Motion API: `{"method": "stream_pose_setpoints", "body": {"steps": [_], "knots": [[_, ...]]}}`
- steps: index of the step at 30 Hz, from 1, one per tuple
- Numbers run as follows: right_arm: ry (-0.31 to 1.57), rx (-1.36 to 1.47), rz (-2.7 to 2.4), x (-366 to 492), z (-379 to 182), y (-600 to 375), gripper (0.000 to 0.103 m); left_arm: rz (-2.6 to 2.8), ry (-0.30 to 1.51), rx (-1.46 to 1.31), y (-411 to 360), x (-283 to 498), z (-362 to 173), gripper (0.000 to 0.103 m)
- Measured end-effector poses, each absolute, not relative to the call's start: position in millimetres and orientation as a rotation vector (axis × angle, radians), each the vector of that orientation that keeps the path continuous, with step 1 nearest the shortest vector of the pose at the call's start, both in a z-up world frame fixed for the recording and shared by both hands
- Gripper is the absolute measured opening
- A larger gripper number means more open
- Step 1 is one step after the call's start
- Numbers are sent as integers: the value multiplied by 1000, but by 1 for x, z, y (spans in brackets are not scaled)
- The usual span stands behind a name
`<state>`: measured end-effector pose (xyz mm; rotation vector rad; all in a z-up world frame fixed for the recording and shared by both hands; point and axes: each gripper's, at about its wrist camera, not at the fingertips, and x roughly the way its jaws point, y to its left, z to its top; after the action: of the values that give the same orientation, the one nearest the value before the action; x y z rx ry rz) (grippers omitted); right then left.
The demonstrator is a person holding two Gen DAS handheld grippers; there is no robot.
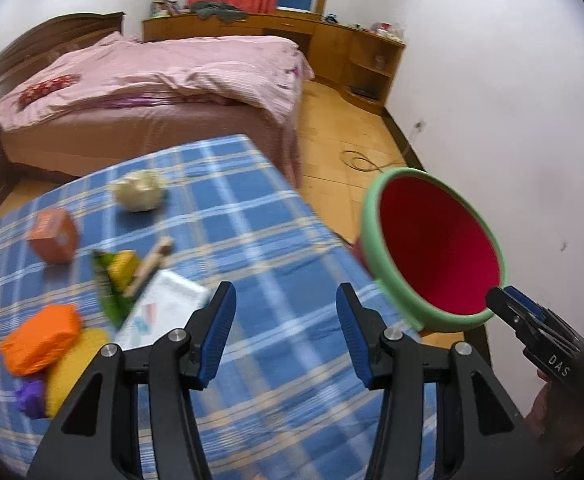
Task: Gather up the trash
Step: 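Move both tools back over the table toward the remaining trash, then grasp the orange plastic bag with the left tool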
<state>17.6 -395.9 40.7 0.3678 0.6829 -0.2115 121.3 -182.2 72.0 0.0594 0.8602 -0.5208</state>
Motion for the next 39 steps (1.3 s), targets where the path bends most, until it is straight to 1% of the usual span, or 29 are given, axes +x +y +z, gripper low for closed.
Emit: {"method": "stream_pose_setpoints", "body": {"steps": [8, 16, 26, 39], "knots": [[715, 340, -145, 29, 40, -359, 57, -395, 862, 69, -116, 135, 73, 52], [749, 311, -101, 40, 37, -326, 57, -283, 921, 109, -61, 156, 54, 52], [799, 278, -69, 58, 29, -293, 57, -192, 990, 171, -28, 175, 23, 52], [864, 230, -6, 86, 18, -252, 58, -178, 1058, 35, -1, 197, -2, 52]]}}
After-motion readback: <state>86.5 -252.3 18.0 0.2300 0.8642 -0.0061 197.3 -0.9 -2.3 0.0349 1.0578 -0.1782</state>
